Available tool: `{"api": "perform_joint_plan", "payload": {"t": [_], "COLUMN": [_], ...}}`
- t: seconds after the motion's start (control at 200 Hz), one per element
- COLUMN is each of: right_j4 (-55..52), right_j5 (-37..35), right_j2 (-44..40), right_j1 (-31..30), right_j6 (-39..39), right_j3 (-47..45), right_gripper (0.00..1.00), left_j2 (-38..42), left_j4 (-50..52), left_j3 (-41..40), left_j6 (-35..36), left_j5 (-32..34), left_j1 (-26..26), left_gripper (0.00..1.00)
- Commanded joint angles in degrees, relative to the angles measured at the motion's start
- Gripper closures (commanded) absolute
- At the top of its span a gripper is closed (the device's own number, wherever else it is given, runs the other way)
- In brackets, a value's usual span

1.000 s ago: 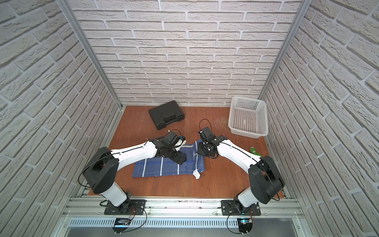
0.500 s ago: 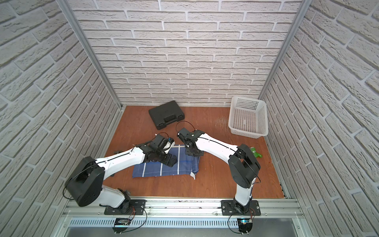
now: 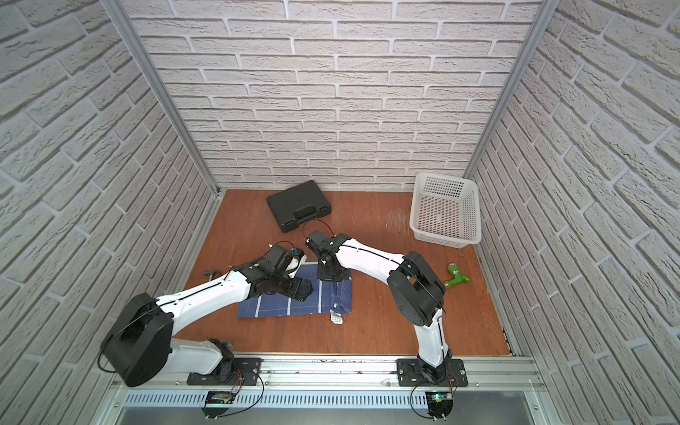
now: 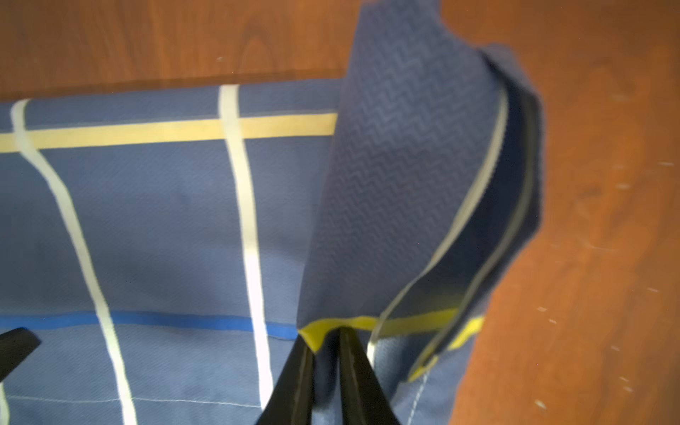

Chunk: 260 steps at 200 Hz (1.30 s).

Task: Roll up the pillowcase
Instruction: Roll the pillowcase at the center of the board.

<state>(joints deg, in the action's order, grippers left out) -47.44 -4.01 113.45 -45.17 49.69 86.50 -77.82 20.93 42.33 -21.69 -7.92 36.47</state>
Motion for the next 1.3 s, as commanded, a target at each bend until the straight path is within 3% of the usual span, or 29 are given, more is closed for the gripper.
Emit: {"api": "perform_joint_plan", "payload": {"t": [0.0,0.41,0.615,0.915,1.075,1.295], "right_j4": [2.21,12.24,18.05,16.22,14.64,20.11], "right_j5": [3.18,13.65,21.45,23.39,23.52,27.85], "right_j2": [1.9,3.39,0.28,-9.5,-12.38,-7.32], "right_j1": [-1.06,0.19,2.01,6.41,10.23,12.97], "right_j6": [-1.64,-2.24,-2.63,-3.34,-6.09,-8.37], "right_j3": [1.94,-0.52,-3.37,-4.83,-7.72,-8.0], "right_gripper": [0.85,0.84,0.77,0.72,0.74,0.83], "left_j2": [0.94,4.43,6.14,5.63,3.33,-3.64], "left_j4": [-1.83,-3.48,-3.06,-4.02,-6.45,-6.54], "left_j3": [-1.09,-3.74,-3.64,-3.41,-2.38,1.31], "left_j6": [-0.99,-5.73,-8.08,-10.52,-11.52,-10.62], "left_j5": [-0.4,-2.32,-1.72,-1.13,-0.26,3.7], "left_j1": [-0.31,0.16,3.11,6.73,8.35,12.74], "left_gripper": [0.02,0.02,0.05,0.09,0.14,0.2]}}
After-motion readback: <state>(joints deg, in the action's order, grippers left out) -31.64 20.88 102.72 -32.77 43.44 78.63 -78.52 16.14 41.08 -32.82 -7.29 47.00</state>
